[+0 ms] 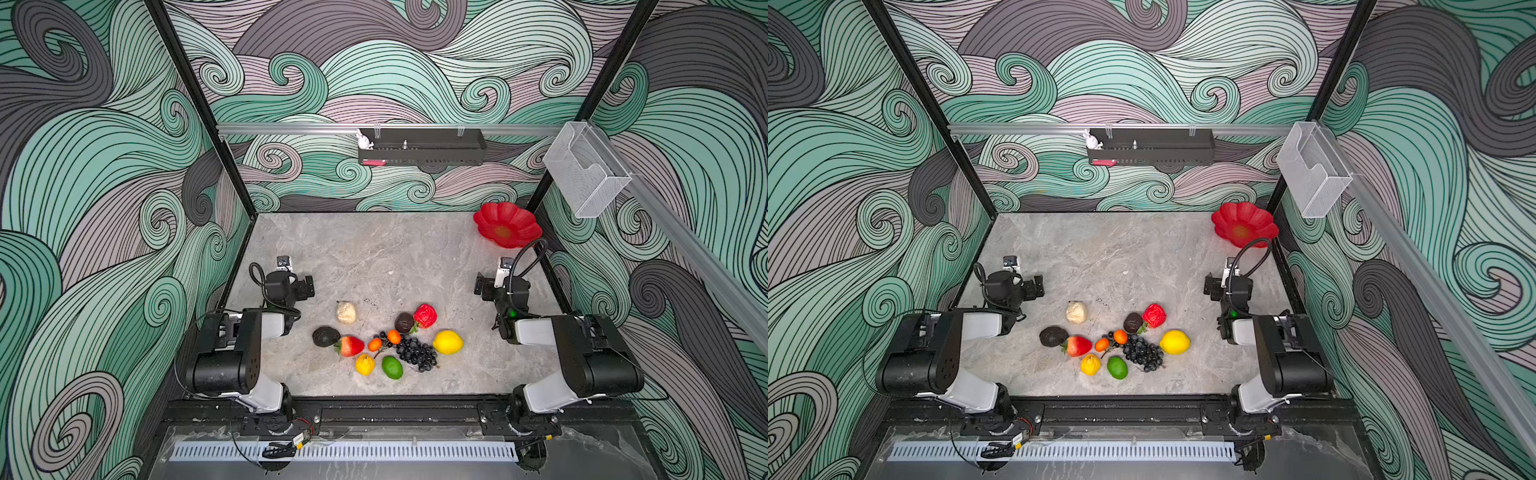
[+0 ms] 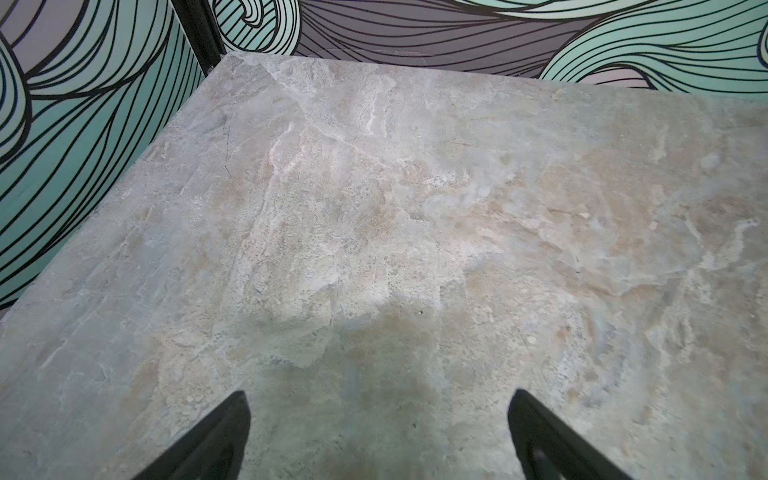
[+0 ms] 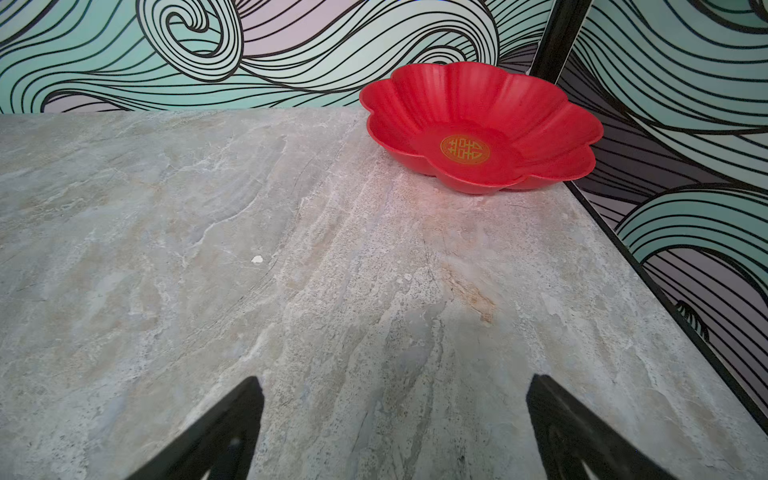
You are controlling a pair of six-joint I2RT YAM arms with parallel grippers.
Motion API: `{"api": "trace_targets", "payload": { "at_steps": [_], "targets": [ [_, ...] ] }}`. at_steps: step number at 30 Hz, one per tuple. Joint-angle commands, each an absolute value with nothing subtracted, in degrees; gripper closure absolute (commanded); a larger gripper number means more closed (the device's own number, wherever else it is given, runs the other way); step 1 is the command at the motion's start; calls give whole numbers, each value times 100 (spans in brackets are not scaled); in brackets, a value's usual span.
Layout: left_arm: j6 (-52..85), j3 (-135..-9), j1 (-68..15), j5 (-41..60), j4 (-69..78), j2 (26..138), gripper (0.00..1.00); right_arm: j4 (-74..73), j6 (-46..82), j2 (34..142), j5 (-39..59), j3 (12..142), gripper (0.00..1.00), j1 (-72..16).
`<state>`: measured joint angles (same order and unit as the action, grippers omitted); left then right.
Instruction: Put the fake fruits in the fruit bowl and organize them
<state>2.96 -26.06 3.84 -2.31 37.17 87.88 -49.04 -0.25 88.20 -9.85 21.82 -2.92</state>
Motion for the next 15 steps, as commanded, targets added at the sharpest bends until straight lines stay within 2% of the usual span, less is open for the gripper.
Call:
{"api": "trace_targets", "payload": {
  "at_steps": [1,15],
  "targets": [
    [237,-2772,439,-141,3670,8754,1,-4963,-53,8814,-914,2268,1,-272],
    [231,-2769,421,-163,3665,8756,1,-4935,-41,8814,-868,2276,1,-255]
  ]
}}
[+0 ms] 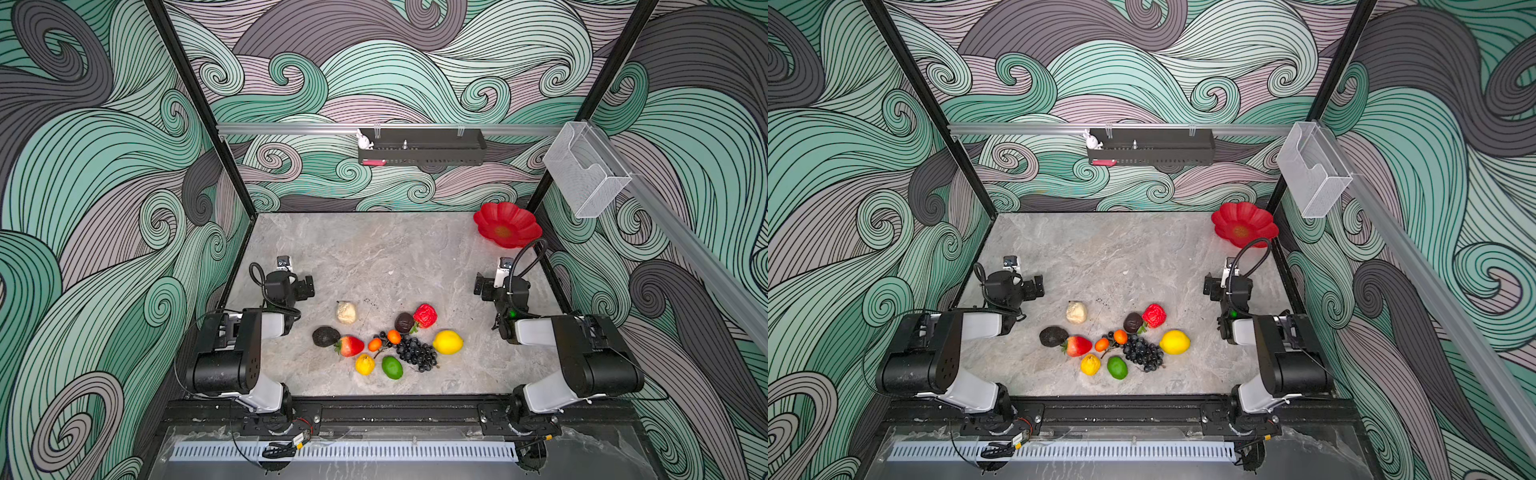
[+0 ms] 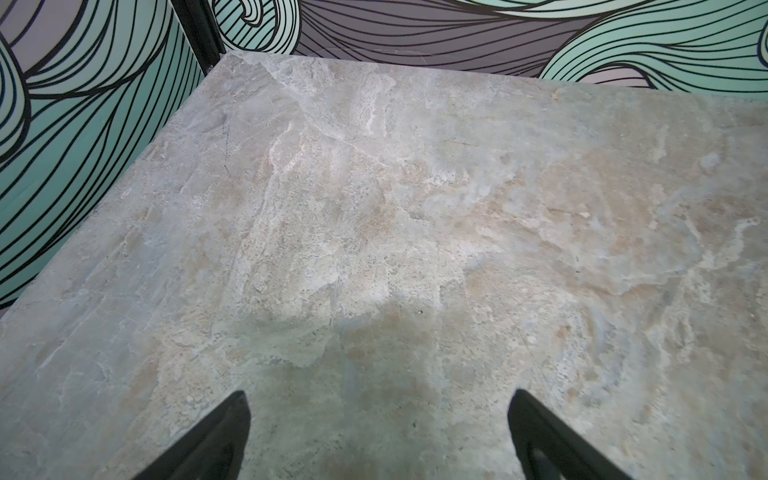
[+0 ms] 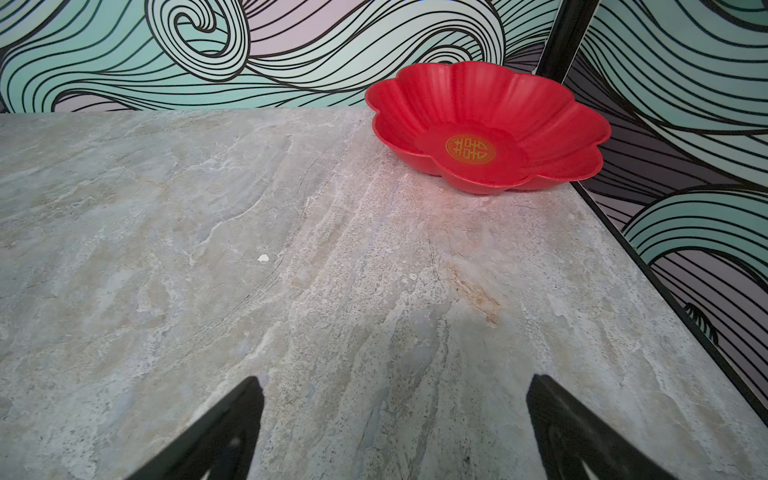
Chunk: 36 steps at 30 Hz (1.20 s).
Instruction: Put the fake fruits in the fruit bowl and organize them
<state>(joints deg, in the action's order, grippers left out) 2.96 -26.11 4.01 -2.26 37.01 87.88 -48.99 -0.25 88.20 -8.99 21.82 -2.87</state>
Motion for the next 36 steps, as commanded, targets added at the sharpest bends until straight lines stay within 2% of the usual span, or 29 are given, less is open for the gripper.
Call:
{"api": "trace_targets", "payload": {
  "at_steps": [1,9,12,18,22,25,27,30,33,36],
  "targets": [
    [229,-2769,422,-158,3669,8746,1,-4938,-39,8815,-870,2277,1,-255],
    [108,-2714,335,-208,3736,8671,1,-4987,-53,8792,-870,2237,1,-255],
    [-44,-2468,110,-514,3978,8410,1,-4943,-85,8619,-773,2194,1,-255],
    [-679,-2401,-704,-1110,3155,7164,1,-4537,-384,7602,-923,1999,1,-523],
    [-667,-2473,-1298,-1553,2406,6120,1,-3281,-230,6755,-1167,2440,1,-891],
    [-134,-2367,-1693,-2115,2017,5137,1,-2401,67,6210,-865,2863,1,-1129],
    [783,-2222,-1872,-2592,1780,4428,1,-2007,330,5781,-658,3020,1,-1225],
    [1926,-2268,-1932,-3157,700,3632,1,-1468,1187,5144,-987,3145,1,-1212],
    [2964,-2317,-1959,-4061,-249,3304,2,-1132,2134,4574,-1425,3057,1,-1178],
    [3724,-2170,-2004,-4391,-526,3223,1,-1124,2768,4058,-1307,2787,1,-969]
  ]
}}
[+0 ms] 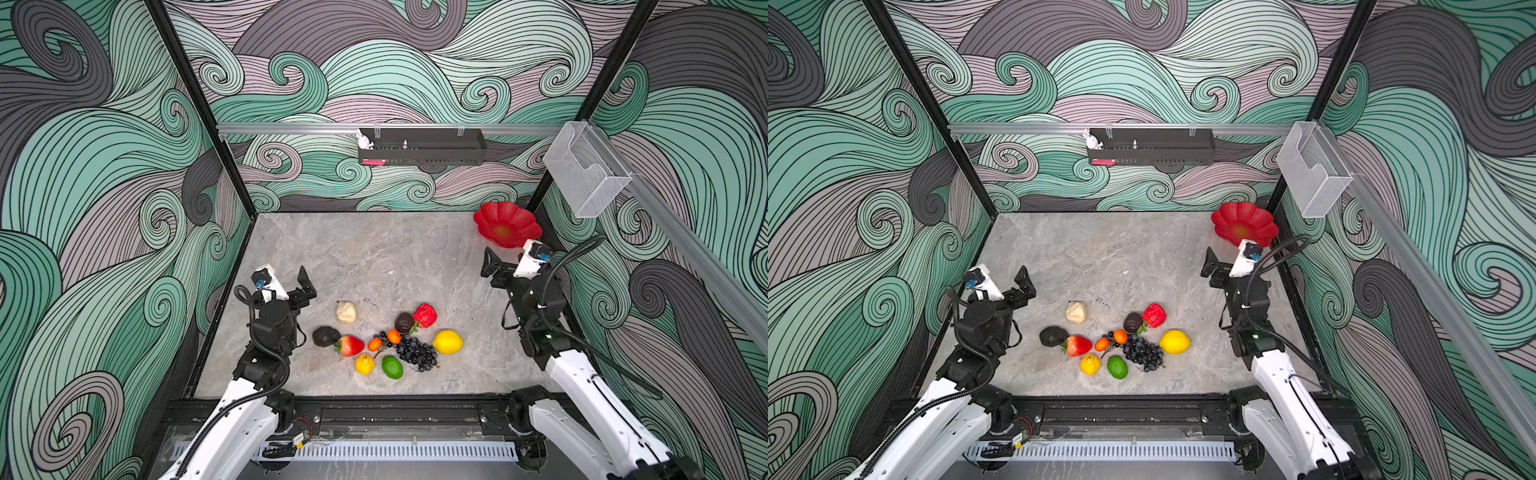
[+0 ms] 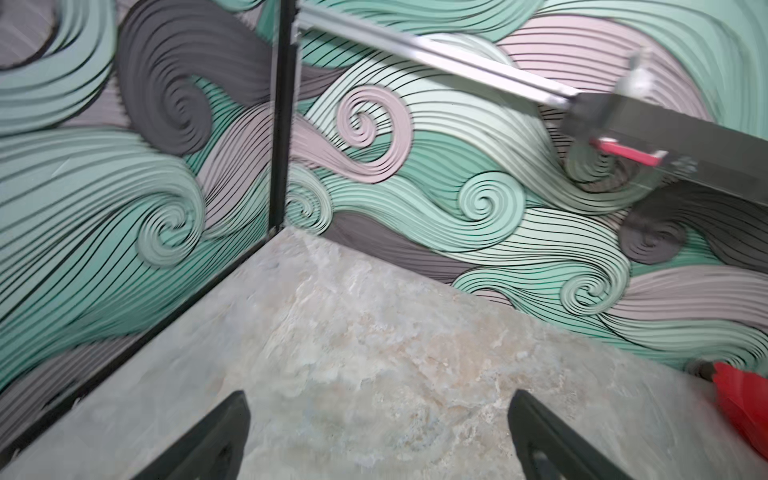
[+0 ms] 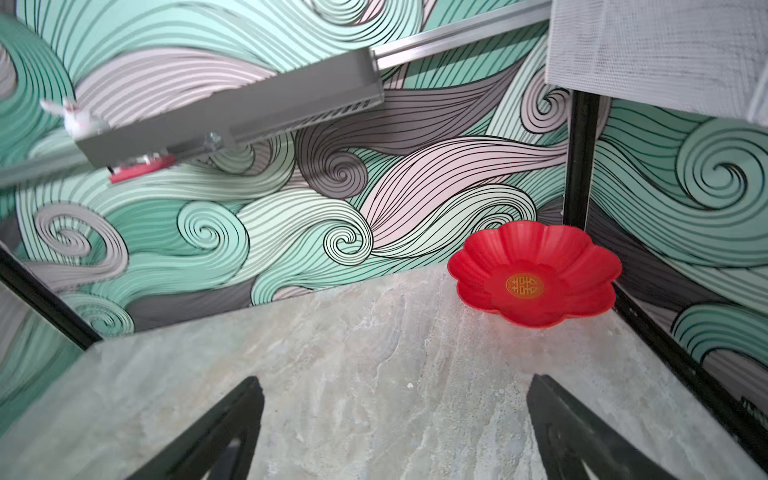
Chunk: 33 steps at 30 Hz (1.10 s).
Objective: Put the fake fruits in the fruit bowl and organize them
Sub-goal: 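Grasp the red flower bowl rim with the right gripper while the left arm advances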
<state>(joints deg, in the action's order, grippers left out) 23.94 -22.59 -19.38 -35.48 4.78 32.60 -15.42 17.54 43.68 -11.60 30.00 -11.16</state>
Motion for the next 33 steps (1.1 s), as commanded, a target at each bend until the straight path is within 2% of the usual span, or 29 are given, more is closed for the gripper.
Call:
{"api": "trace_targets", "payload": {
  "at_steps": [1,3,7,11,15,23,33],
  "targets": [
    [3837,-2125,-2020,-4325,-498,3233,1,-1332,2823,4018,-1048,2681,1,-854],
    [3736,-2067,-2038,-3815,-248,3290,1,-1320,2925,4179,-575,2785,1,-602],
    [3225,-2355,-2300,-3089,-167,3690,1,147,2972,5003,-783,3789,1,-502],
    [2772,-2744,-2699,-3196,-406,4318,1,888,3466,5867,-1160,4370,0,-322],
    [2628,-2864,-2819,-3136,-473,4478,1,1324,4105,6839,-1560,4899,1,-144],
    [2304,-2678,-2813,-3297,-88,4628,1,1283,5238,8326,-1894,5606,7,101],
    [2539,-2992,-2814,-3497,-744,4707,1,1151,5924,10106,-1894,6793,18,220]
  ]
}}
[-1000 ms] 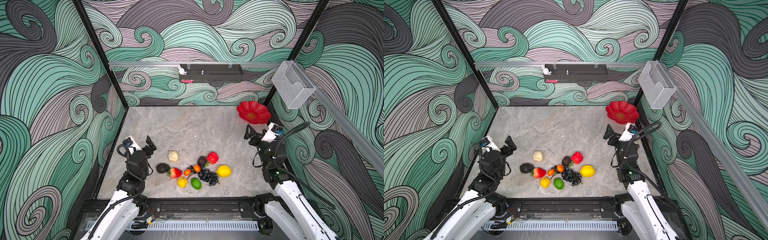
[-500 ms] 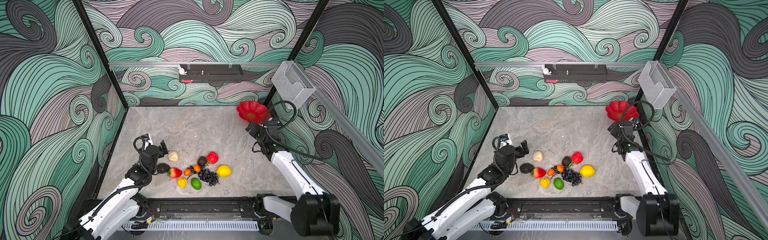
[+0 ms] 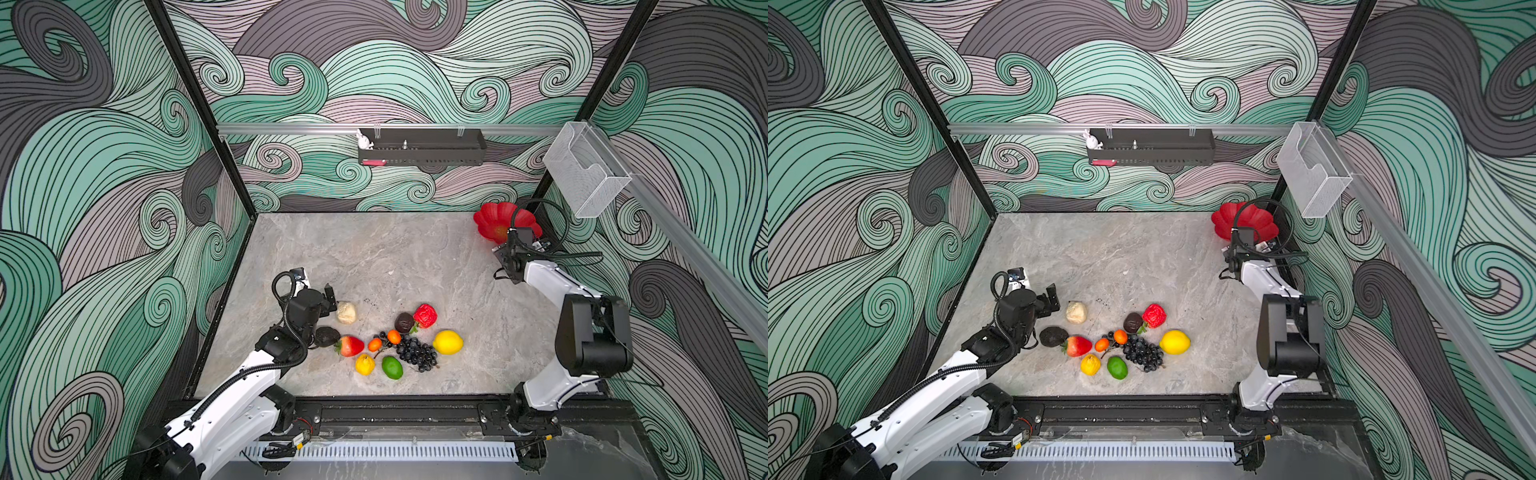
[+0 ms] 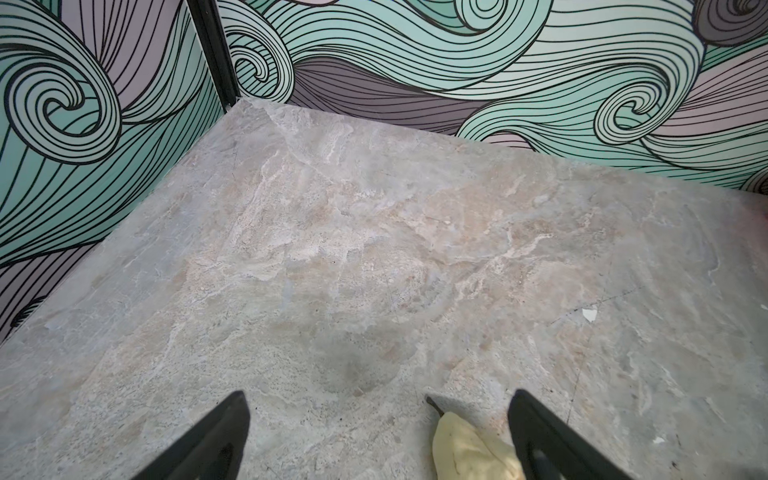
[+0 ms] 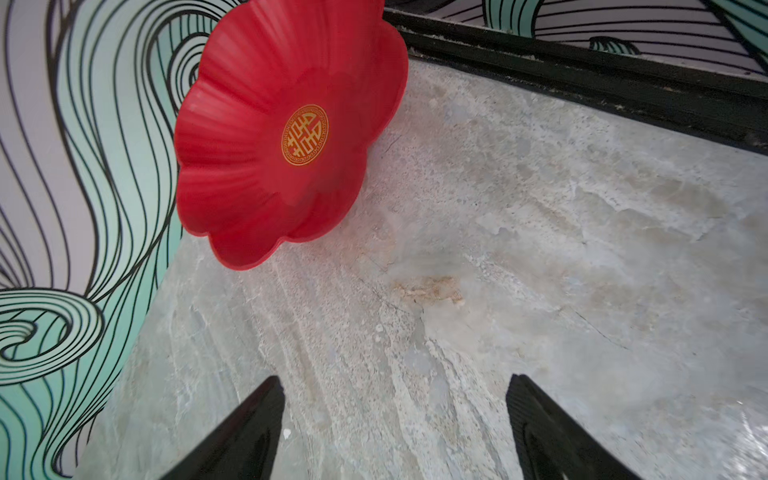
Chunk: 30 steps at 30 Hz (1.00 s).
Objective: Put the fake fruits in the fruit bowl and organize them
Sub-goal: 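Grasp the red flower bowl rim with the right gripper while the left arm advances, then drag the red bowl with the right gripper toward the fruit cluster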
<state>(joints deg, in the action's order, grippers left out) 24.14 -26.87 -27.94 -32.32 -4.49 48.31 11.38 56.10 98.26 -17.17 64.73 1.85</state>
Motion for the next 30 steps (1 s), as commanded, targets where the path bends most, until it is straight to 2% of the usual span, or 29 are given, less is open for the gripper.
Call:
{"api": "trace_targets", "payload": {
  "at_steps": [1,8,16,23,30],
  "targets": [
    [2535,-2929,-2813,-3545,-695,4645,1,1151,5931,10239,-1914,6931,19,215],
    [2337,-2418,-2816,-3585,57,4268,1,1340,6072,11119,-2089,7763,29,251],
    [2415,-2736,-2805,-3540,-309,4609,1,1617,6039,11837,-2410,8524,37,286],
    [2513,-2718,-2805,-3521,-322,4590,1,1736,5936,12324,-2316,9091,50,333],
    [2491,-2637,-2809,-3537,-197,4577,1,2206,5929,12796,-2200,9759,55,377]
  ]
}}
